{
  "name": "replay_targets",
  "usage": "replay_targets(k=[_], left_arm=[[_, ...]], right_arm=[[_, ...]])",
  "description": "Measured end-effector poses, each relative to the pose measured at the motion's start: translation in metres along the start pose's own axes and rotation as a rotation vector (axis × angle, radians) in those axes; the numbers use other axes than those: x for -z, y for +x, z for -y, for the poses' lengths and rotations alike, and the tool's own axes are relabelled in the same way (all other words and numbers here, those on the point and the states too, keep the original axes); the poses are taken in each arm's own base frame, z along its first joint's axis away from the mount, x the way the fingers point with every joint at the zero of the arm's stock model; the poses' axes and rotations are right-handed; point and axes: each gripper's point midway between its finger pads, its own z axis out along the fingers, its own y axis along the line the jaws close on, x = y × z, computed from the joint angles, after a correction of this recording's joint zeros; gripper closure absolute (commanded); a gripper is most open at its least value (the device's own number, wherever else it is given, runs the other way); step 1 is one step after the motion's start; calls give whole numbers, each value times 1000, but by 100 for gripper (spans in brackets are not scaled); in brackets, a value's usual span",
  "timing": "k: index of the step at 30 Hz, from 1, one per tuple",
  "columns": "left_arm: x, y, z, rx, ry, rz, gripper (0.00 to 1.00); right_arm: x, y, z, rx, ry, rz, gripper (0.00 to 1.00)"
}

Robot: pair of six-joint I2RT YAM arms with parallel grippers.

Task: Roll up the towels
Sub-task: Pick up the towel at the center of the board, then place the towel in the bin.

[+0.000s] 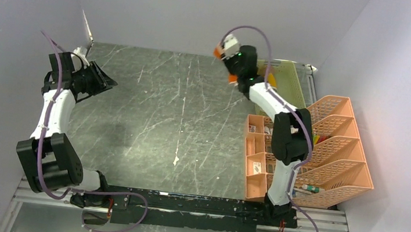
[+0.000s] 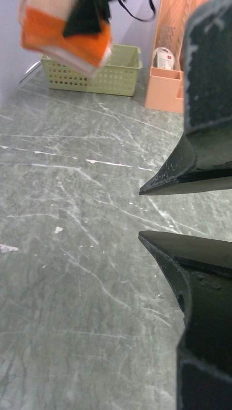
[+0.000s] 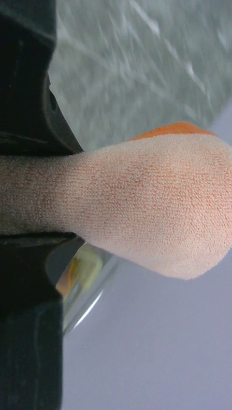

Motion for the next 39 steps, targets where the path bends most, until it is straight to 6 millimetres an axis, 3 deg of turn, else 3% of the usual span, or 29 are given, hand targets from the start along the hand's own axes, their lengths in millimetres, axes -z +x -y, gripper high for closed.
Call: replay_targets(k=[4, 7, 9, 12, 17, 22, 32, 36, 37, 39], left_arm=[[0, 13, 0, 10, 21, -27, 56], [-2, 22, -3, 22, 26, -50, 56], [-2, 22, -3, 22, 27, -53, 57], [-6, 24, -6, 27, 24, -63, 57], [-19, 36, -19, 56, 10, -105, 57], [-21, 43, -23, 66, 5, -120, 57], [-23, 41, -24, 59, 10, -110, 57], [-24, 41, -24, 60, 9, -111, 57], [-24, 41, -24, 60, 9, -111, 57], [-24, 41, -24, 60, 9, -111, 57]], right_arm=[[10, 6, 97, -43, 180, -37, 100], [19, 13, 153, -67, 281, -66, 100], [23, 23, 187, -72, 355, -91, 100], [30, 57, 217, -82, 422, -170, 100], [37, 115, 235, -87, 476, -309, 100], [43, 159, 240, -64, 538, -428, 100], [34, 226, 223, -1, 583, -570, 99], [28, 230, 219, -2, 570, -562, 90], [26, 230, 218, -9, 563, -555, 84], [23, 229, 215, -27, 549, -540, 62]])
